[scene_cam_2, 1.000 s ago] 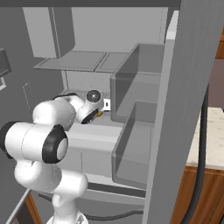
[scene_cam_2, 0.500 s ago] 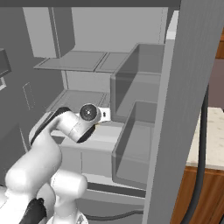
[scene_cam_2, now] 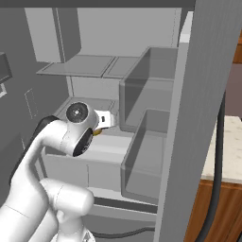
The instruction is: Retrieve the tangerine and orange from the fridge and place them into the bowl on the dining table.
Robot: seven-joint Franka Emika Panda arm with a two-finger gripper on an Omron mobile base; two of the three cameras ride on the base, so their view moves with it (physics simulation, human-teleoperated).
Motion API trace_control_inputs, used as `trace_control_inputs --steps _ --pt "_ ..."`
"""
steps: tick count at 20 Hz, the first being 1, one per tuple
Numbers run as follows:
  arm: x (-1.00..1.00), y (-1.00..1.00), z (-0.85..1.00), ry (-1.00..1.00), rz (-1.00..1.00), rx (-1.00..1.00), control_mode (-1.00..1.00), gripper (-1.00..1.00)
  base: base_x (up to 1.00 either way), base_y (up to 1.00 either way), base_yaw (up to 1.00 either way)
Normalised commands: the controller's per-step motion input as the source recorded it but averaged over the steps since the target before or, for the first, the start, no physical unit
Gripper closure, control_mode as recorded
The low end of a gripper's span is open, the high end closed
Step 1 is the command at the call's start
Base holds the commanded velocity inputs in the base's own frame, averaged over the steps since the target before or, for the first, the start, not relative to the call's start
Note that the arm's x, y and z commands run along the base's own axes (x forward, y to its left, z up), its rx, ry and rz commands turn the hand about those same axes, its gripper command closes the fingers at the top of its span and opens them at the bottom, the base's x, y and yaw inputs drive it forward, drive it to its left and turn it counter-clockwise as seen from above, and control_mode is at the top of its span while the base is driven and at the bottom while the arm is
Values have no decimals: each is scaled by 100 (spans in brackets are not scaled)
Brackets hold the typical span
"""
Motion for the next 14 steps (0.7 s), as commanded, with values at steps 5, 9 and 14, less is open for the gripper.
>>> trace_control_inputs --steps 5,9,14 --pt "-100 -13 3 1 0 -1 -100 100 0 0 0" --pt "-94 -5 0 -3 0 0 -100 100 0 0 0" --pt "-73 -5 0 0 0 0 -100 100 0 0 0"
